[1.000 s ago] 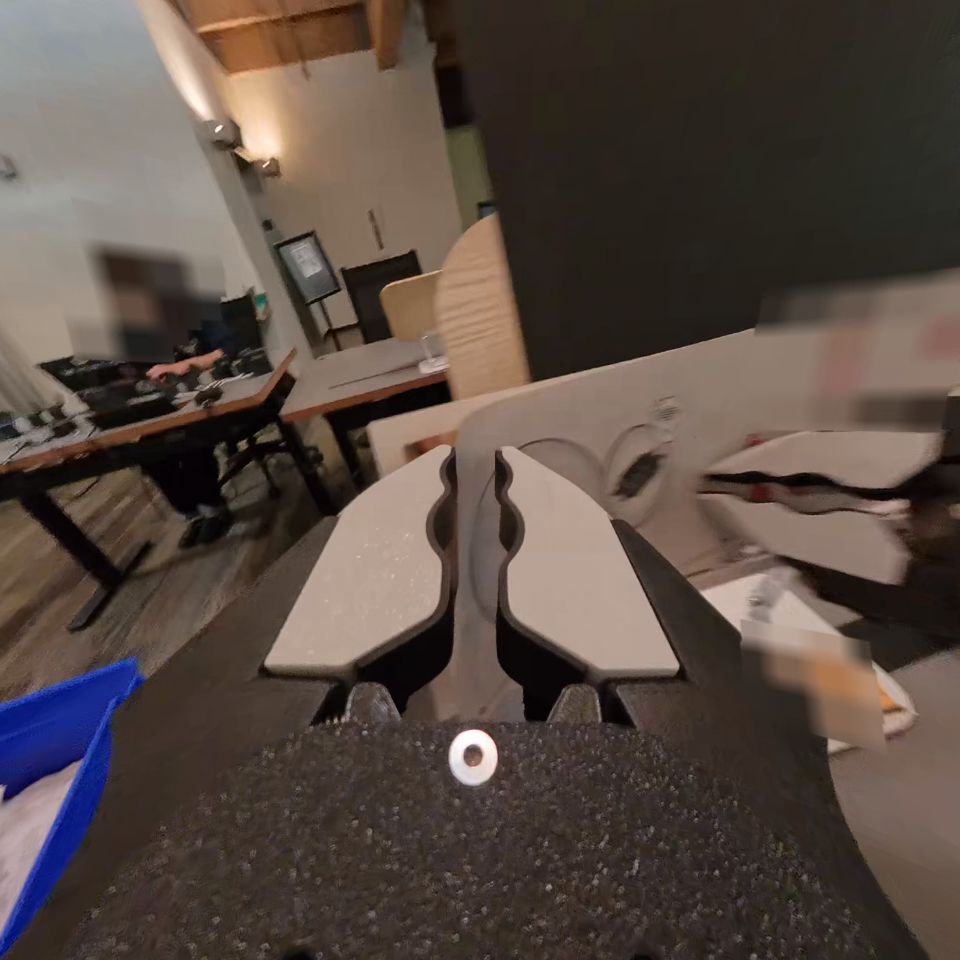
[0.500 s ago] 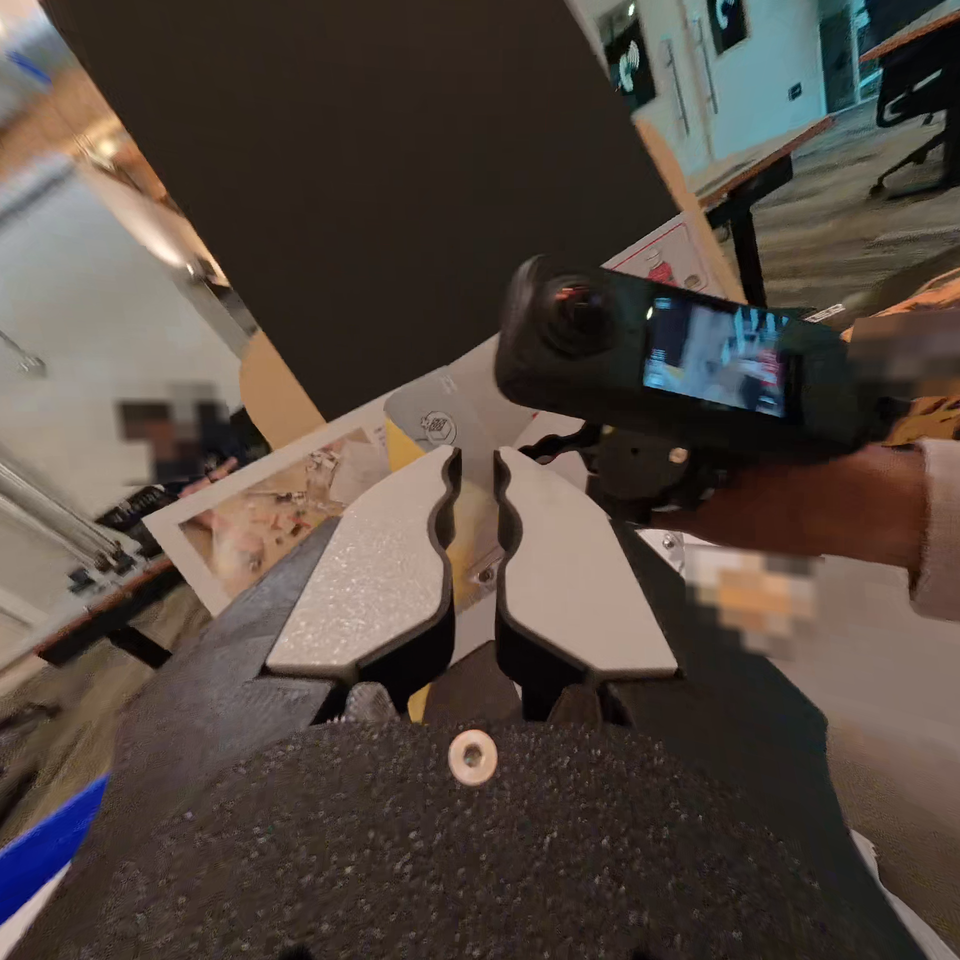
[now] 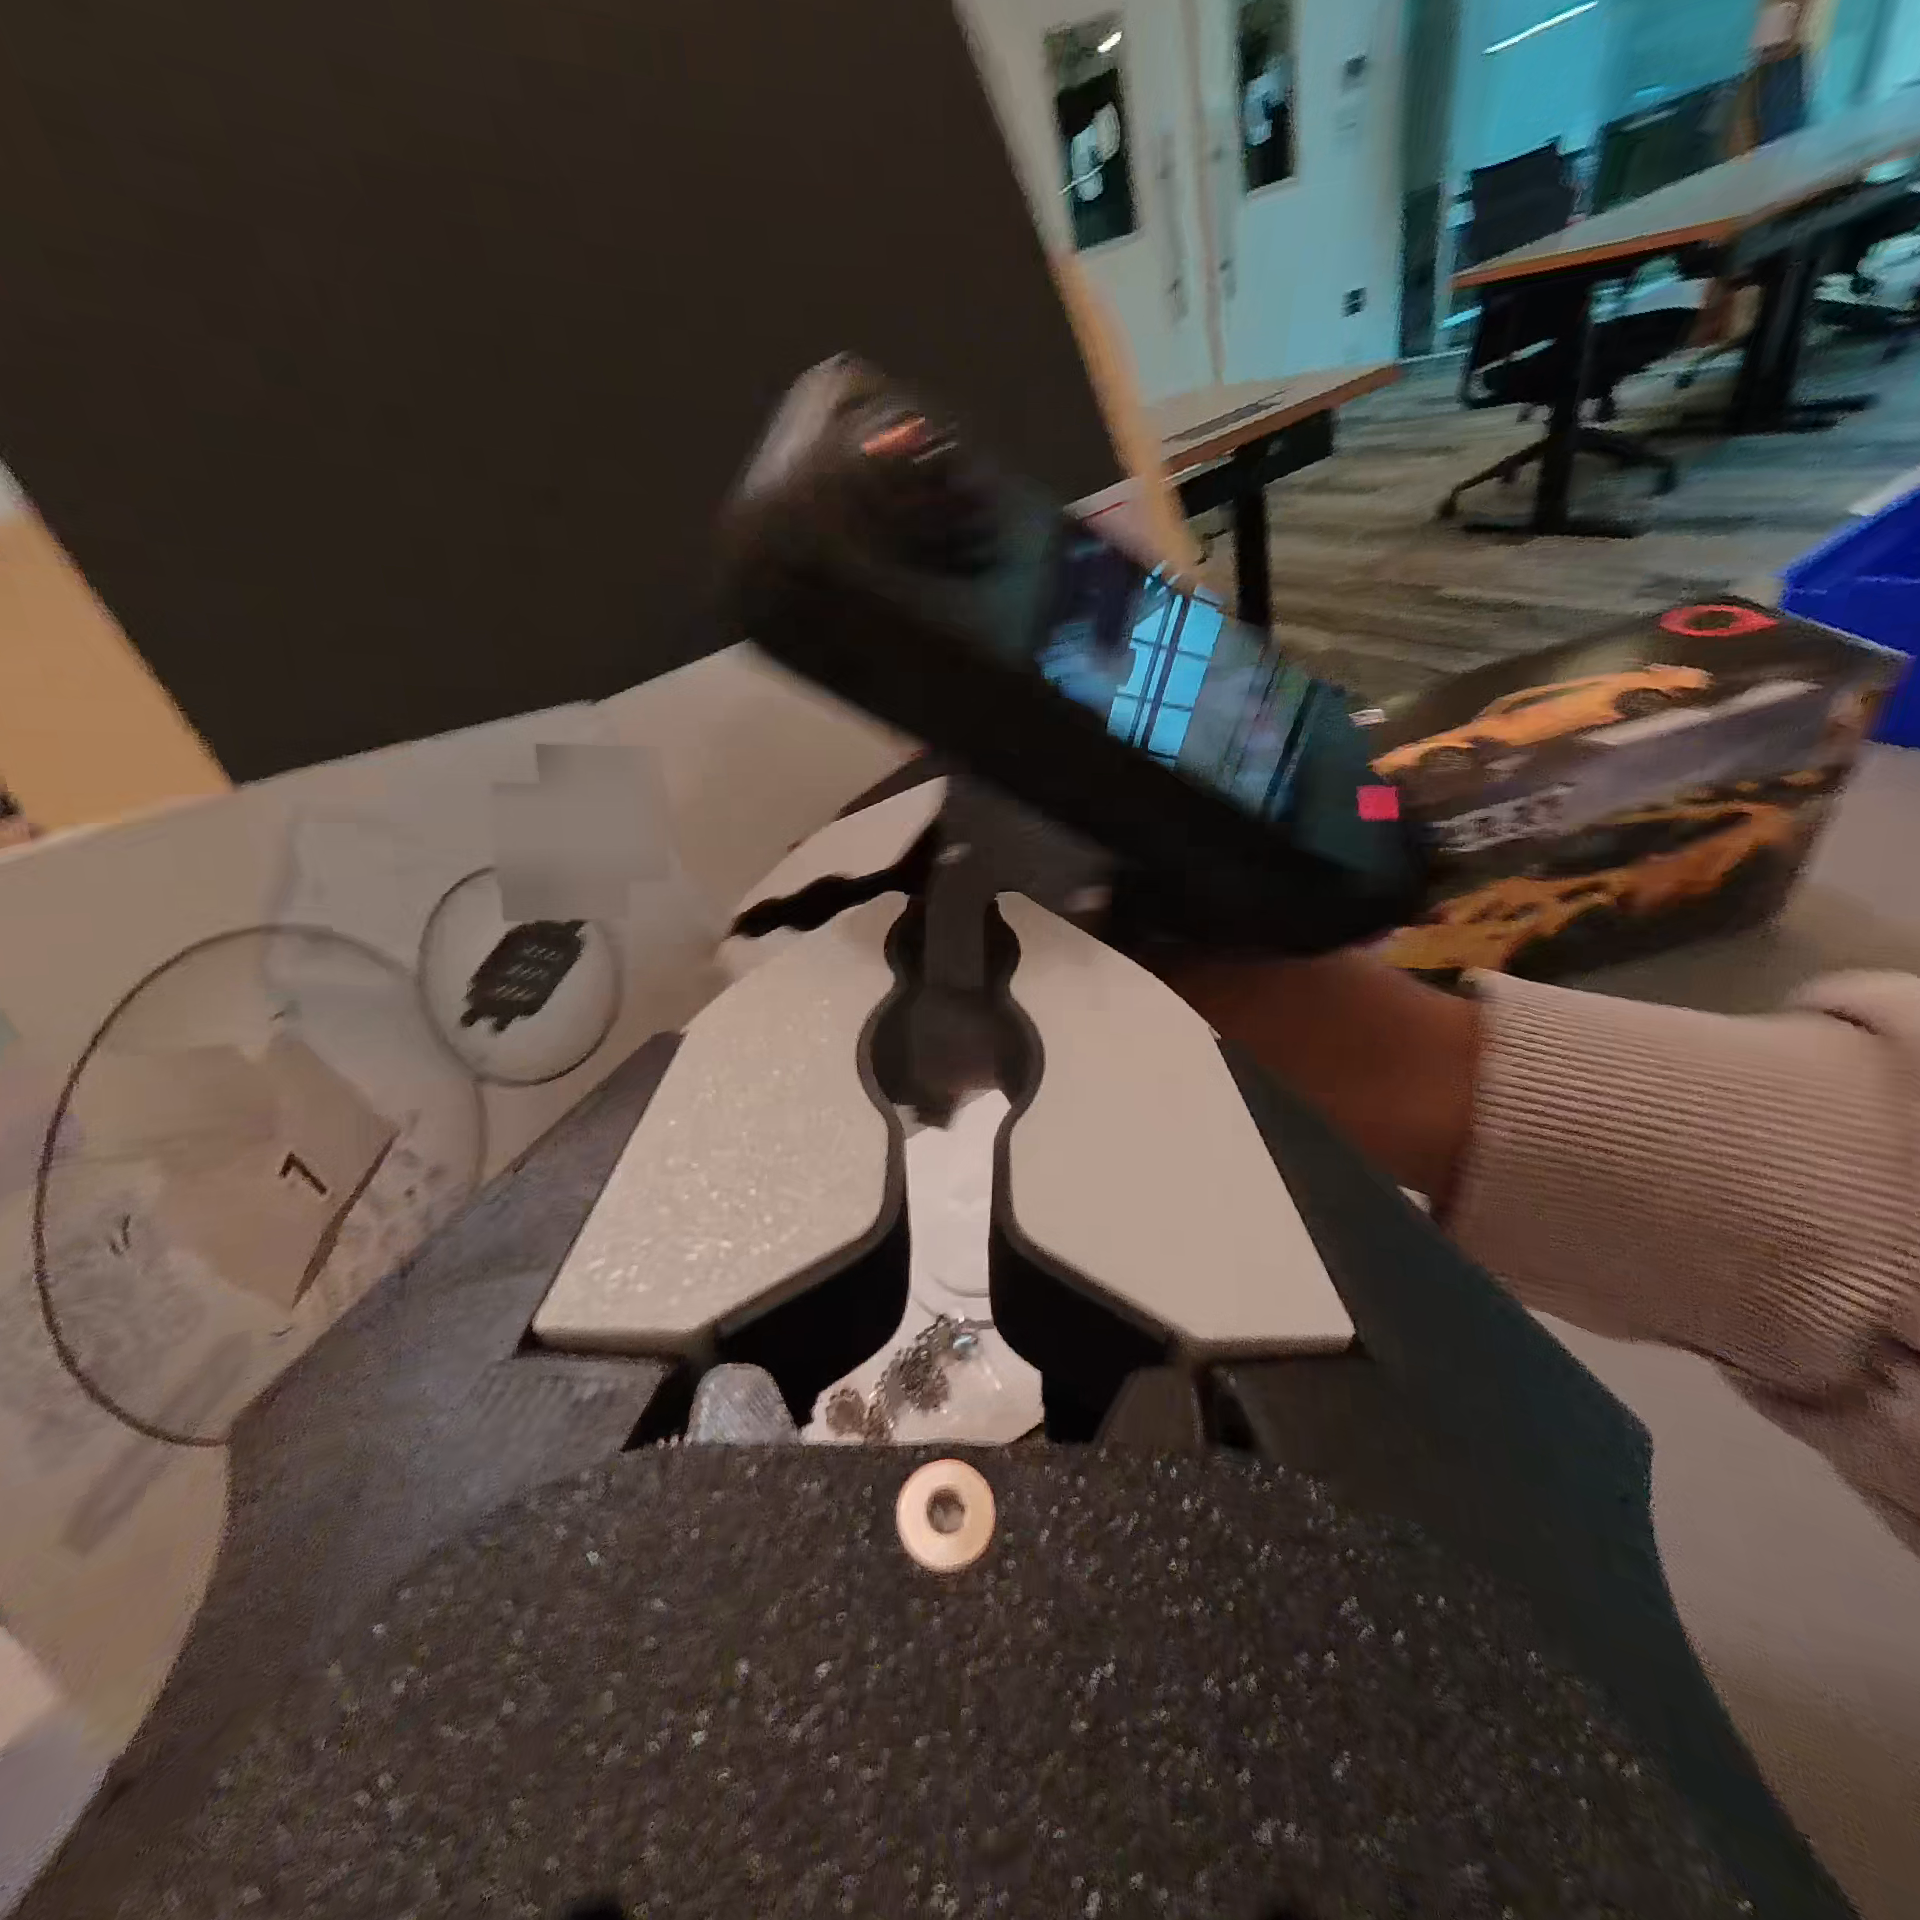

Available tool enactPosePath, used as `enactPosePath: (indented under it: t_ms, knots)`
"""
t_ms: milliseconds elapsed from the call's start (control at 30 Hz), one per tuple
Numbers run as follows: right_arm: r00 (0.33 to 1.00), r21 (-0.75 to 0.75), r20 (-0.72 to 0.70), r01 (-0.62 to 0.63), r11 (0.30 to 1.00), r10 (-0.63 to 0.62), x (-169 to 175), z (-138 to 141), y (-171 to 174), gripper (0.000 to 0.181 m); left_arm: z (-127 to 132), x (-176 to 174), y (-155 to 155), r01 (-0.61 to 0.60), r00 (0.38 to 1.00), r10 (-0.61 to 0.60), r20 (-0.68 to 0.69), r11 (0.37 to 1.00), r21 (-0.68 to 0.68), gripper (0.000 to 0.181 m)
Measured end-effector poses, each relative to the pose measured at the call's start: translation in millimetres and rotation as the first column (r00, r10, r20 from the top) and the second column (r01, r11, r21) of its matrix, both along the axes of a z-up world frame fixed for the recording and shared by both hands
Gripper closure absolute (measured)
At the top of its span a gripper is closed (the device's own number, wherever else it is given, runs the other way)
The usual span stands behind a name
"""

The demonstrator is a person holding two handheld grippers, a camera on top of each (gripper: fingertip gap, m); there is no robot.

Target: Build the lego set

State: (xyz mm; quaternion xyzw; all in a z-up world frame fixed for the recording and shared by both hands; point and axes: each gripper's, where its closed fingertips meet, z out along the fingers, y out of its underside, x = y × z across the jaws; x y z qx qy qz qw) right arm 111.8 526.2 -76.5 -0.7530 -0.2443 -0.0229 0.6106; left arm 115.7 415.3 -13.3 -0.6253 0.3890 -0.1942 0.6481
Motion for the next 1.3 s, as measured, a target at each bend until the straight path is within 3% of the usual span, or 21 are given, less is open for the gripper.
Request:
enactPosePath:
  t_ms: [100, 233, 400, 633, 933, 1000, 1167, 1300]
  knots:
    - [0.997, -0.035, -0.07, -0.02, 0.999, 0.018, -1, 2, 1, 0.179, -18, -9, 47, -0.082, 0.997, 0.08, -0.018, 0.988, -0.129, 0.165]
    - [0.999, -0.038, -0.038, -0.023, 0.999, 0.021, -1, 5, 3, 0.18, -40, -26, 100, -0.217, 0.973, 0.202, -0.109, 0.964, -0.151, 0.167]
    - [0.988, -0.002, 0.145, 0.051, 0.999, -0.05, 21, 3, -3, 0.181, -60, -36, 134, -0.279, 0.949, 0.249, -0.194, 0.949, -0.145, 0.173]
    - [0.91, 0.058, 0.391, 0.127, 0.99, -0.14, 70, -2, -26, 0.181, -61, -21, 126, -0.213, 0.959, 0.181, -0.218, 0.968, -0.131, 0.176]
    - [0.921, 0.017, 0.366, 0.135, 0.991, -0.132, 98, -4, -39, 0.181, -66, -8, 118, -0.168, 0.939, 0.136, -0.318, 0.983, -0.077, 0.175]
    - [0.927, 0.02, 0.359, 0.106, 0.994, -0.106, 88, 0, -40, 0.18, -67, -8, 118, -0.151, 0.937, 0.117, -0.329, 0.985, -0.078, 0.176]
    - [0.925, 0.028, 0.376, -0.066, 0.997, 0.051, 23, 15, -31, 0.169, -67, -8, 118, -0.124, 0.943, 0.086, -0.323, 0.987, -0.1, 0.176]
    - [0.907, 0.053, 0.421, 0.002, 0.999, -0.024, 21, 18, -3, 0.176, -68, -11, 112, -0.076, 0.944, 0.036, -0.329, 0.991, -0.11, 0.172]
